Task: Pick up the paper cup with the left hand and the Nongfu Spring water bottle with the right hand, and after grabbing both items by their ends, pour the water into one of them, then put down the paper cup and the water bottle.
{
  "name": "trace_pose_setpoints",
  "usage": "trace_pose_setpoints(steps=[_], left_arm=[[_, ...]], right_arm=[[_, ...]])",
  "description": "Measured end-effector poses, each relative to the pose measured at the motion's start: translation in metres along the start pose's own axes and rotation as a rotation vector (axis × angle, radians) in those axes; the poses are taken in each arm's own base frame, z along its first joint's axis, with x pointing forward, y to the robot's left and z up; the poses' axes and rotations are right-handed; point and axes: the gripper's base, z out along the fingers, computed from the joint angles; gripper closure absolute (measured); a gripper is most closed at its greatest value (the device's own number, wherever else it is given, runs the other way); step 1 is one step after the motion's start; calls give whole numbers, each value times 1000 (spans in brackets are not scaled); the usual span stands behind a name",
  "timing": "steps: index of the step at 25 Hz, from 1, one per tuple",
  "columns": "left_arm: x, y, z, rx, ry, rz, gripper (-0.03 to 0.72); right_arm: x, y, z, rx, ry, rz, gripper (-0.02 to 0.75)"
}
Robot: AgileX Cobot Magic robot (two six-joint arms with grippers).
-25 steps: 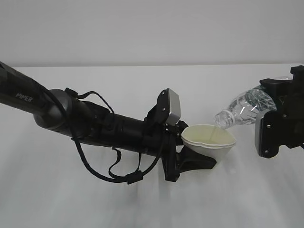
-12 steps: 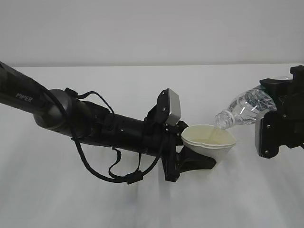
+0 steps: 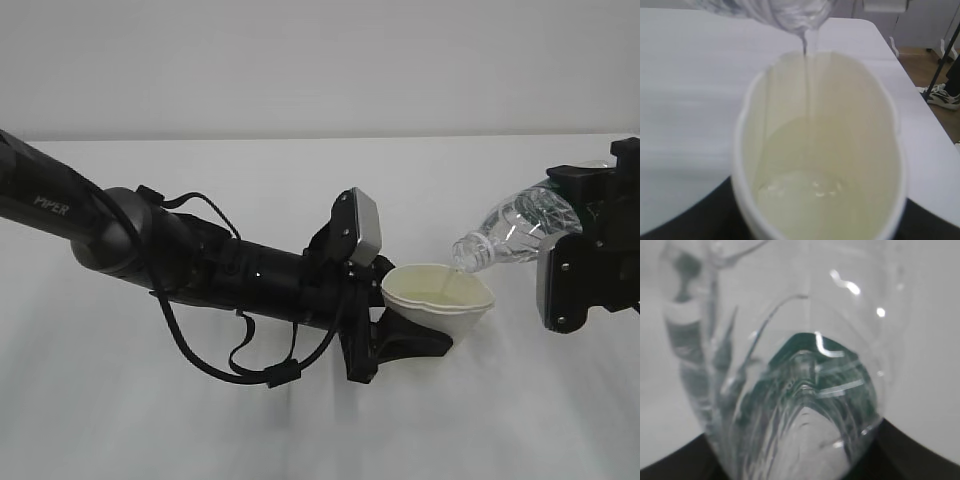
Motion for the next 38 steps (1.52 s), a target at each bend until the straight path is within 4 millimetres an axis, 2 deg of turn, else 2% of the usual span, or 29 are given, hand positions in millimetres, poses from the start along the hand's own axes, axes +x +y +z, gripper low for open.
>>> trace_pose_setpoints(steps=[38], left_arm=[[0,0,0,0,0,0,293]], right_arm=[[0,0,0,0,0,-2,332]])
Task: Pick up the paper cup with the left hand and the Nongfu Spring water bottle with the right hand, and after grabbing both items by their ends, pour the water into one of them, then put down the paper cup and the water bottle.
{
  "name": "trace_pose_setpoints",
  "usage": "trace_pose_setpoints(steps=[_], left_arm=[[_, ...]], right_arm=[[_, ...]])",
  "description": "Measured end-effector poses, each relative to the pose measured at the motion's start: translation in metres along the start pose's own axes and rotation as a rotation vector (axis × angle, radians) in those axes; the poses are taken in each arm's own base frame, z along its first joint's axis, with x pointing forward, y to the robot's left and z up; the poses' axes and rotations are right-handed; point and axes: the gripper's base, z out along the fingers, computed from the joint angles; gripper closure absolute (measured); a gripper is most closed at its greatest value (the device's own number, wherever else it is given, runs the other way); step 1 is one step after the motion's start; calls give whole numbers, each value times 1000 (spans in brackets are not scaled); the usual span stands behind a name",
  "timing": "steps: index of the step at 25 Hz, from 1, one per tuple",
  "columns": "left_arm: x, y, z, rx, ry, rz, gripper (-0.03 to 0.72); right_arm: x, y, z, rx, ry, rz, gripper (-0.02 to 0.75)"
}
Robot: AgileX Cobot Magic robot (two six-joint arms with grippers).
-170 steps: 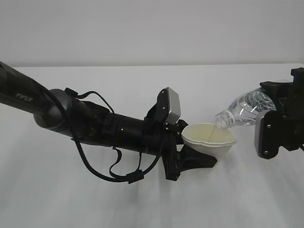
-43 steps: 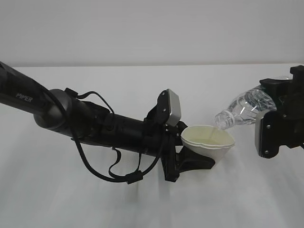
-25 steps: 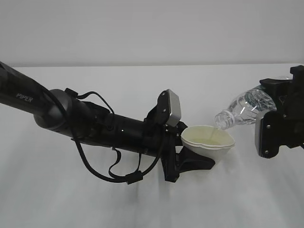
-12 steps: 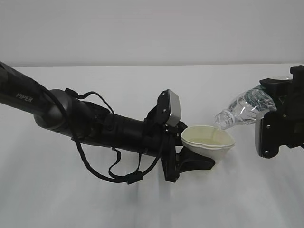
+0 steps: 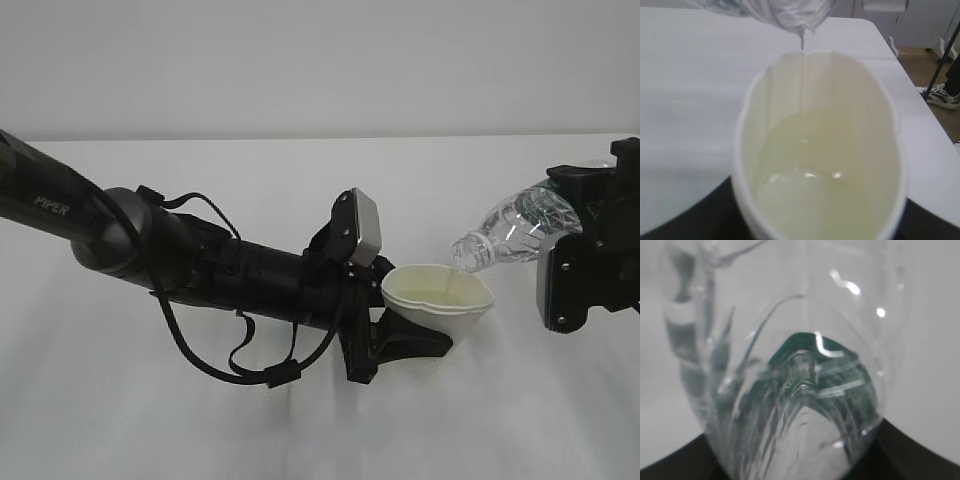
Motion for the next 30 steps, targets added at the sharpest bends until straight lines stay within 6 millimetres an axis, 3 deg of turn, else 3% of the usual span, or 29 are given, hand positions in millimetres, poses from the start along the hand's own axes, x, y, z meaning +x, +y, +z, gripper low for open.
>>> trace_pose_setpoints(steps=[30], left_arm=[[0,0,0,3,2,2,293]], right_arm=[[0,-1,0,2,-5,-5,333]])
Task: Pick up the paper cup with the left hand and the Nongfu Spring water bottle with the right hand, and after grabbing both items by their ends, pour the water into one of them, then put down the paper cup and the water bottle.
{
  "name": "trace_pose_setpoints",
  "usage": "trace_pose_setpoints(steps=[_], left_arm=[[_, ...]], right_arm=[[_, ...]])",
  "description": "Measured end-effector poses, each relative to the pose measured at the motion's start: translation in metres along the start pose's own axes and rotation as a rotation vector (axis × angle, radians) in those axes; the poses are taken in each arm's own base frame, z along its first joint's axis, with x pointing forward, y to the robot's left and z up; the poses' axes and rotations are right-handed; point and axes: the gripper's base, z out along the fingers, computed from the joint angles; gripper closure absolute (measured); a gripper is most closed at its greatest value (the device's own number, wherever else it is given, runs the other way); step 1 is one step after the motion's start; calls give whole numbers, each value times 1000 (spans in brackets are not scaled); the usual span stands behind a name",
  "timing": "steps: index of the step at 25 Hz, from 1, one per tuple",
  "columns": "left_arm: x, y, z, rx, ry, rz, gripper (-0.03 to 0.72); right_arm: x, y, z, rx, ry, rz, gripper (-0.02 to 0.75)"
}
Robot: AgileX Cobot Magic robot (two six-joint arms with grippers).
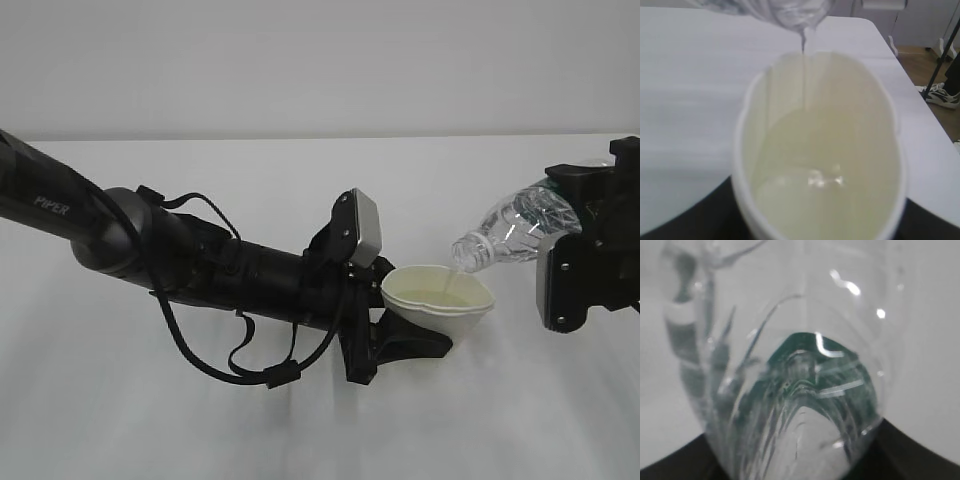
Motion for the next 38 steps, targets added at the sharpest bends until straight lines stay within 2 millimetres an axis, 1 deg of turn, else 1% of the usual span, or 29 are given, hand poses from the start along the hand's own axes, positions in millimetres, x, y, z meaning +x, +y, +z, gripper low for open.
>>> trace_pose_setpoints(steps=[38], left_arm=[[0,0,0,2,2,2,294]], right_arm=[[0,0,0,1,-1,-24,333]])
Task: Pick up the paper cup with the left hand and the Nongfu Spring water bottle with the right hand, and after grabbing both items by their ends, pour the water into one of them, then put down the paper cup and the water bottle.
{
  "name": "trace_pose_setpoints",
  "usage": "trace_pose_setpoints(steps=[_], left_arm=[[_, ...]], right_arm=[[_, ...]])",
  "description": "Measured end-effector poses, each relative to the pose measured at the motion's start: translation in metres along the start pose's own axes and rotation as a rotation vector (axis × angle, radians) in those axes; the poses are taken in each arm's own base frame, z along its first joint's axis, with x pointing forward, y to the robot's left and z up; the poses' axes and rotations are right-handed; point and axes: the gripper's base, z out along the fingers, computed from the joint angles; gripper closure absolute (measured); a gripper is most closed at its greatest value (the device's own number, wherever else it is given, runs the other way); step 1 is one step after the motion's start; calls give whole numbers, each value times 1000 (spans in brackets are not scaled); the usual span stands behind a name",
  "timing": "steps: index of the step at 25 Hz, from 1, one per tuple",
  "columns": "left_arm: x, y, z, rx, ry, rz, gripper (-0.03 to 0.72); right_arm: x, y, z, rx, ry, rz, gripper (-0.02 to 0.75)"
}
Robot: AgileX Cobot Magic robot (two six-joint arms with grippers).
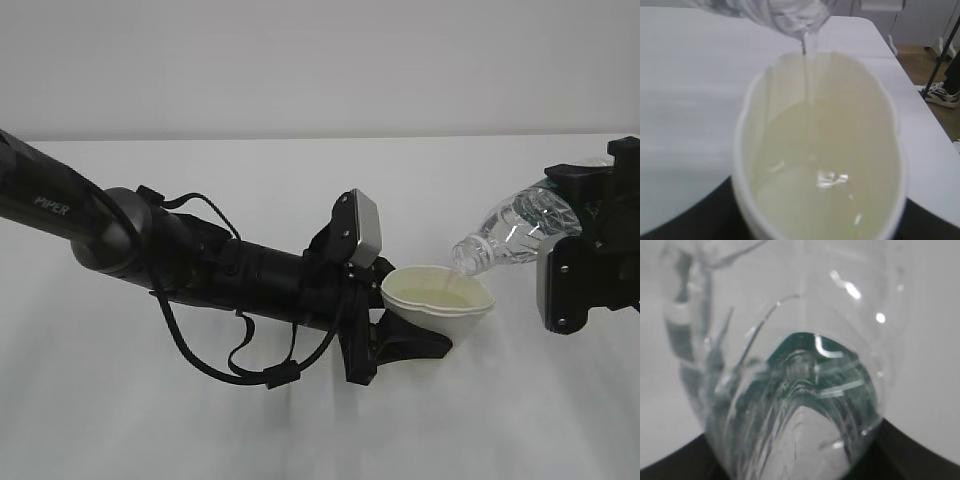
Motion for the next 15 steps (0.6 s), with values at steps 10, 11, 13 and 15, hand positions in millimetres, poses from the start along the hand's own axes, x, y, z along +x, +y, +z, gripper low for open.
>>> trace_pose_setpoints(steps=[10,11,13,15], left_arm=[[0,0,0,0,0,0,294],[0,0,0,0,0,0,294],[0,0,0,0,0,0,294],[0,0,0,0,0,0,294]], right_arm=[[0,0,0,0,0,0,333],[0,0,0,0,0,-2,333],[0,0,0,0,0,-2,333],[0,0,0,0,0,-2,333]])
